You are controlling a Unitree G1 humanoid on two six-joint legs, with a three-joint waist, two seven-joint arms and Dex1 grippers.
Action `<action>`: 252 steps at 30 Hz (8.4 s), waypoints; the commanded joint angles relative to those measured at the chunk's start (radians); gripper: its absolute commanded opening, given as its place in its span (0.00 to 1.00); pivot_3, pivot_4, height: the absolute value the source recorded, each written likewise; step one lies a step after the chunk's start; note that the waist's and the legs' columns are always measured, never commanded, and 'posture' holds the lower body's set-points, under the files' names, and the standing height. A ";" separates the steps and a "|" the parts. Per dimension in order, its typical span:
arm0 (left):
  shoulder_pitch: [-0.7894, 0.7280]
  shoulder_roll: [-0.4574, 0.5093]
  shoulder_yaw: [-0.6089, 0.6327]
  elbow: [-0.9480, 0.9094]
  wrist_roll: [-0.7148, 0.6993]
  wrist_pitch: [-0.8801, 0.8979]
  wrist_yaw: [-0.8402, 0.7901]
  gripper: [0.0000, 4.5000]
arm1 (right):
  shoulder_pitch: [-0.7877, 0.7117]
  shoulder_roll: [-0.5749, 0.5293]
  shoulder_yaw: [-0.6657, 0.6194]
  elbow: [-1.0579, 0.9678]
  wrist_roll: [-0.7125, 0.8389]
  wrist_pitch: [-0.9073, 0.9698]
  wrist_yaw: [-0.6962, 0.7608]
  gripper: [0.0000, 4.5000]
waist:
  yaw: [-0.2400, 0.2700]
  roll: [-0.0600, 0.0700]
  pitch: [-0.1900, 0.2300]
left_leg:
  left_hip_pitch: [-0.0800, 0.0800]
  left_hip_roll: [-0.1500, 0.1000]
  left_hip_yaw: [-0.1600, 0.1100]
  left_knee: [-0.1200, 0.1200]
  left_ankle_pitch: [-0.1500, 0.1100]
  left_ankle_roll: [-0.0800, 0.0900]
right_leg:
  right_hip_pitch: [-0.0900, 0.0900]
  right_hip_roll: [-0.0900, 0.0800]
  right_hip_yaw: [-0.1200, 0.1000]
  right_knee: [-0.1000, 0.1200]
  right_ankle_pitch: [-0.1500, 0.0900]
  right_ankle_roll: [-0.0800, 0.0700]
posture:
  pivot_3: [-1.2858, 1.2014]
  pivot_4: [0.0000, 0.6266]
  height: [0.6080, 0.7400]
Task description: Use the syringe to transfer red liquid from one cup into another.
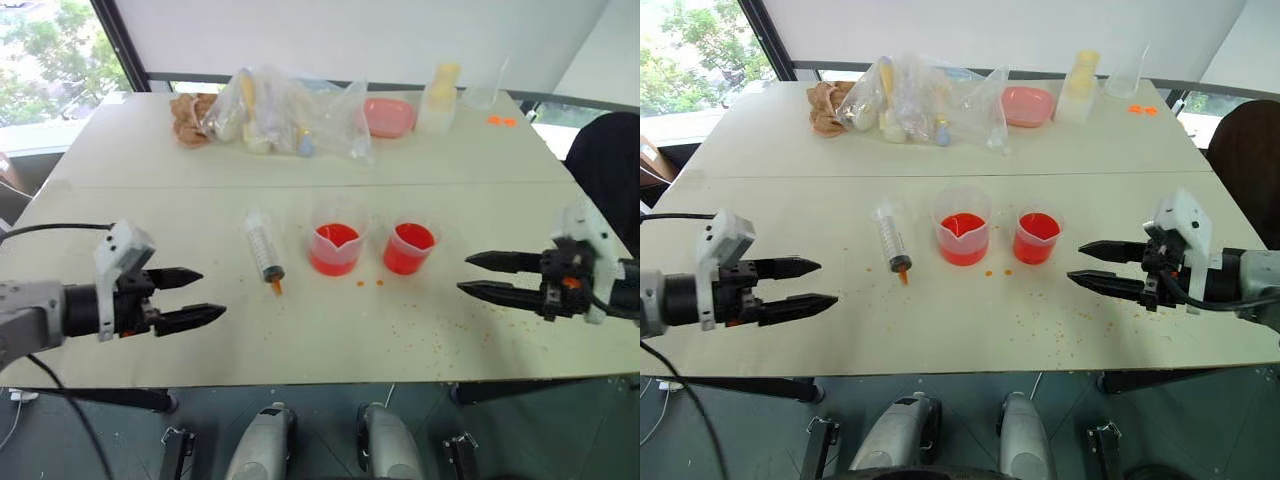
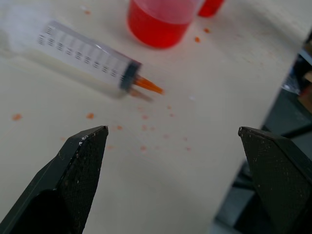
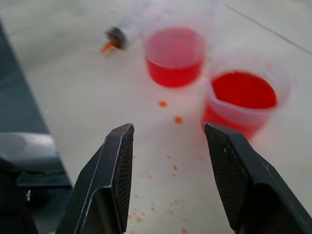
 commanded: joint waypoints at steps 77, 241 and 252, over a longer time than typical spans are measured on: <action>-1.275 -0.780 -0.261 0.836 0.503 0.322 0.984 0.35 | -0.424 0.101 0.289 0.033 -0.146 -0.257 -0.013 0.53 | 0.000 -0.005 0.002 | -0.002 -0.005 -0.003 0.000 0.004 -0.009 | -0.002 -0.001 0.000 0.005 0.004 0.010 | 0.52 0.24 1.00; -1.178 -1.151 -0.547 0.972 0.610 -0.794 0.040 0.35 | -0.464 0.072 -0.013 0.281 -0.403 -0.399 -0.291 0.92 | -0.001 -0.002 0.000 | -0.001 -0.005 0.000 0.002 0.001 -0.001 | 0.000 0.001 0.001 0.002 0.005 0.009 | 0.52 0.24 1.00; -1.142 -1.238 -0.608 1.135 0.732 -0.958 0.055 0.35 | -0.474 0.084 -0.016 0.200 -0.342 -0.381 -0.300 0.92 | 0.000 -0.002 0.000 | -0.002 -0.004 -0.001 0.002 0.000 0.000 | 0.000 0.001 0.001 0.002 0.005 0.009 | 0.52 0.24 1.00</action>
